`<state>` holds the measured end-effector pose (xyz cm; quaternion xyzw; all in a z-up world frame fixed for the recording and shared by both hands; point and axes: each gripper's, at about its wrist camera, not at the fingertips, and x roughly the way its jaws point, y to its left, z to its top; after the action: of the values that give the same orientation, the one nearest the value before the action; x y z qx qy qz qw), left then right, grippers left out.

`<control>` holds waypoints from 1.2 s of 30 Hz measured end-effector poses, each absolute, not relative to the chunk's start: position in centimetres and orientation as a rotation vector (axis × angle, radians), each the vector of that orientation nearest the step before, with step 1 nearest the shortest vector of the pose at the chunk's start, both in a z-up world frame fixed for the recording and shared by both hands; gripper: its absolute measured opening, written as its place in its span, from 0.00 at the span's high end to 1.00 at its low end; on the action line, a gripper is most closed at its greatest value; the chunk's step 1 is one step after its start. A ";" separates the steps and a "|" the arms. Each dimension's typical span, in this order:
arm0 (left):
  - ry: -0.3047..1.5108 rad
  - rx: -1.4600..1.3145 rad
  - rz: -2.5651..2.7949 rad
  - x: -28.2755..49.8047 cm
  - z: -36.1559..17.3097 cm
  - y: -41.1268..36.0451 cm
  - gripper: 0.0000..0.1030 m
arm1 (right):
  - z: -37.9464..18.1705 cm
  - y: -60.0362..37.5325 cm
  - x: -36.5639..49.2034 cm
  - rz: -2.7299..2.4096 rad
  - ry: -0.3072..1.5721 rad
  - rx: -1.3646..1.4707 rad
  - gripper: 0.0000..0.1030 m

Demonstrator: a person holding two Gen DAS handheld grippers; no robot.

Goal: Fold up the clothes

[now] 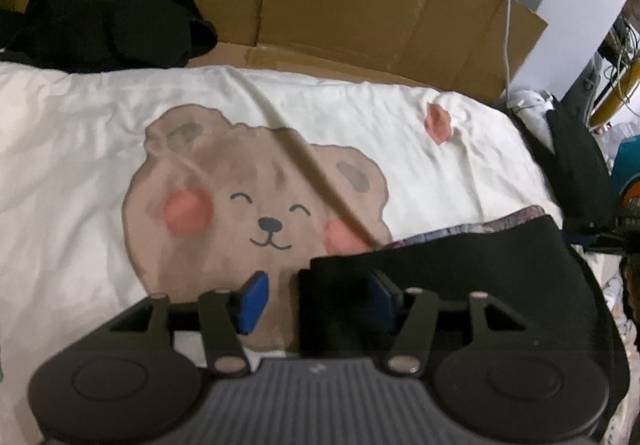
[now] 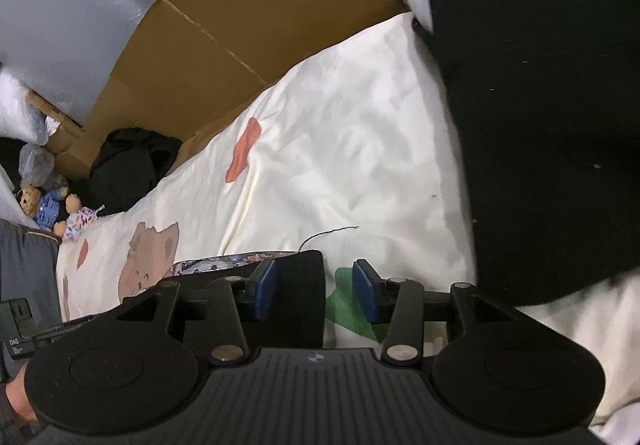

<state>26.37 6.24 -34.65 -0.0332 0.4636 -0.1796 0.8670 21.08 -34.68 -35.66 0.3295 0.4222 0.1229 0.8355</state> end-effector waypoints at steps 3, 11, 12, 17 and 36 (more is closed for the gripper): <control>0.982 -0.061 -0.408 26.6 -34.9 5.6 0.79 | -35.7 -34.5 21.3 0.266 0.891 0.677 0.79; 0.954 -0.108 -0.373 26.6 -34.2 6.6 0.97 | -35.5 -34.0 21.8 0.277 0.880 0.624 0.96; 0.951 -0.130 -0.359 26.8 -34.1 7.2 0.97 | -35.0 -34.7 21.6 0.256 0.873 0.630 0.96; 0.954 -0.162 -0.332 27.2 -33.9 8.0 0.97 | -35.8 -34.8 22.4 0.206 0.916 0.642 0.97; 1.021 -0.132 -0.373 23.4 -32.4 6.8 0.42 | -31.4 -35.1 17.9 0.191 0.928 0.651 0.67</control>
<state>23.43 6.84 -32.44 -0.0626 0.4856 -0.1772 0.8538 17.92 -35.11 -31.45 0.3081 0.4388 0.0902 0.8393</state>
